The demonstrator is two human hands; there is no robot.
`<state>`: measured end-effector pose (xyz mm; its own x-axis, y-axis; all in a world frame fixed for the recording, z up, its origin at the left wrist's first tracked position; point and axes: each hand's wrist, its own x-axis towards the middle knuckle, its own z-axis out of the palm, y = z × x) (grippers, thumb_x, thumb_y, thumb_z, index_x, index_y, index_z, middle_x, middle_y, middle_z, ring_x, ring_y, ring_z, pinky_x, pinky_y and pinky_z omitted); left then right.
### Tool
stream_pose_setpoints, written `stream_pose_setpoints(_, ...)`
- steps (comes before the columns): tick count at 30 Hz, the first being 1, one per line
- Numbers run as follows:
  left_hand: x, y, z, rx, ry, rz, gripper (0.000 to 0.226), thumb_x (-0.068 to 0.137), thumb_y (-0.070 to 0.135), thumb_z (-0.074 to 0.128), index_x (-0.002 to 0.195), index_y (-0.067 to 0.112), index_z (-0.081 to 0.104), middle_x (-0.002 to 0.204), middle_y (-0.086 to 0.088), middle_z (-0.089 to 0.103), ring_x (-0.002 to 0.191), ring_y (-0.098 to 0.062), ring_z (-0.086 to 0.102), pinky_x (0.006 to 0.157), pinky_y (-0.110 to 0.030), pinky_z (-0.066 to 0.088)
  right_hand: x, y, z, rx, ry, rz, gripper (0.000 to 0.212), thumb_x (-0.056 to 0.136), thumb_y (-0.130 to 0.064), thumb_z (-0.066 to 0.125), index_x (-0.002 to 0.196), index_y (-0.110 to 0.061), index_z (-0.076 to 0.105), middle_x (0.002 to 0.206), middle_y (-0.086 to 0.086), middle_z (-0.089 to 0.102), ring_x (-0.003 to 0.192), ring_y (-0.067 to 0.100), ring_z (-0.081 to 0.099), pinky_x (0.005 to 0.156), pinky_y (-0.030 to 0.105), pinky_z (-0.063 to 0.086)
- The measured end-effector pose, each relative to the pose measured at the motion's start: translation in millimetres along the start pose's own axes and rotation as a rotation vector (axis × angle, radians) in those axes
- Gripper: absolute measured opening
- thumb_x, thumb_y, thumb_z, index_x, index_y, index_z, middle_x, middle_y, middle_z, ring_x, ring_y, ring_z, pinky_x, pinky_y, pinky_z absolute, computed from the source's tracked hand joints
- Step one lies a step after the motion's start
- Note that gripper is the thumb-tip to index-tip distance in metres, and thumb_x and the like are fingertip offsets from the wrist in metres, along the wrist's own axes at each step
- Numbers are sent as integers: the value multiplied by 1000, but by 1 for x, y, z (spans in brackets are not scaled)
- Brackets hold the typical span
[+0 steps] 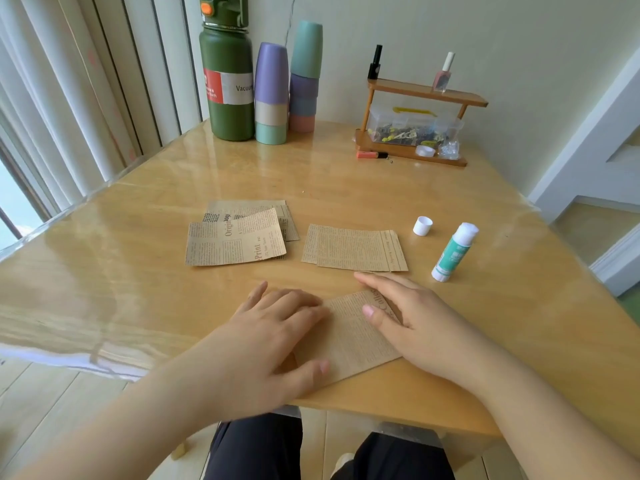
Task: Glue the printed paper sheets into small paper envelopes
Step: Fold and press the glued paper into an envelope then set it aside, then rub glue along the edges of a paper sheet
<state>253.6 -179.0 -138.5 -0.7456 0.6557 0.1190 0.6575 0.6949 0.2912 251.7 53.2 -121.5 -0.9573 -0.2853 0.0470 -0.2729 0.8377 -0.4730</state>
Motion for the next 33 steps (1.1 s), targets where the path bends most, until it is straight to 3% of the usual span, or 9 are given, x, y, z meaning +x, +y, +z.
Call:
stream_pose_setpoints(5, -26, 3, 18, 119, 77, 128, 77, 76, 78, 42, 131, 25, 51, 138, 7, 45, 137, -14, 30, 110, -49, 17, -17, -8, 1, 75, 17, -25, 40, 96, -33, 47, 136, -36, 44, 129, -28, 44, 119, -19, 35, 94, -5, 21)
stream_pose_setpoints(9, -32, 3, 21, 34, 209, 220, 42, 80, 47, 53, 114, 26, 64, 121, 10, 60, 120, -7, 51, 107, -52, 33, -24, -13, 5, 101, 6, -43, 39, 95, -34, 47, 134, -38, 46, 129, -27, 48, 117, -19, 37, 93, -5, 24)
stream_pose_setpoints(13, -34, 10, 11, -136, 341, 228, 22, 85, 28, 52, 96, 23, 71, 96, 15, 67, 93, 1, 61, 102, -33, 41, -26, -17, 4, 221, -17, -28, 37, 92, -46, 44, 129, -43, 49, 124, -27, 54, 113, -17, 45, 93, 3, 34)
stream_pose_setpoints(16, -31, 12, -9, -447, 462, -82, 8, 85, 26, 62, 82, 31, 68, 77, 17, 66, 72, 0, 60, 69, -11, 43, -19, -24, -1, 413, 26, -16, 47, 83, -61, 33, 125, -45, 49, 117, -25, 62, 112, -14, 51, 93, 8, 38)
stream_pose_setpoints(19, -20, -7, -27, -791, 632, -376, 2, 85, 18, 68, 83, 19, 68, 76, -1, 70, 74, -23, 65, 72, -30, 49, -2, -23, -6, 477, 167, 22, 40, 87, -54, 37, 121, -41, 53, 112, -22, 65, 108, -12, 54, 91, 8, 39)
stream_pose_setpoints(22, -8, -40, -44, -967, 766, -621, 4, 86, 13, 66, 87, 16, 69, 73, 0, 70, 66, -16, 65, 67, -31, 51, 21, -16, -9, 270, 250, 83, 36, 93, -36, 53, 128, -33, 52, 120, -19, 59, 108, -4, 55, 92, 18, 42)
stream_pose_setpoints(24, -1, -62, -49, -962, 807, -720, 6, 86, 16, 66, 91, 15, 67, 77, -2, 69, 71, -18, 64, 69, -33, 53, 37, -14, -10, 81, 193, 130, 44, 93, -34, 55, 135, -31, 46, 129, -14, 52, 111, 2, 53, 88, 19, 36)
stream_pose_setpoints(30, 20, -97, -51, -685, 748, -857, 42, 86, 14, 64, 127, 13, 53, 99, -7, 63, 79, -18, 62, 58, -21, 45, 69, -12, -4, -121, -32, 143, 65, 94, -44, 49, 150, -25, 21, 157, -5, 20, 143, 11, 17, 110, 21, 16)
stream_pose_setpoints(33, 17, -98, -43, -372, 675, -845, 58, 83, 17, 65, 136, 15, 42, 130, -9, 45, 112, -27, 49, 82, -36, 49, 70, -7, 5, -121, -67, 117, 62, 96, -47, 41, 150, -25, 20, 157, -7, 17, 144, 10, 12, 112, 21, 11)
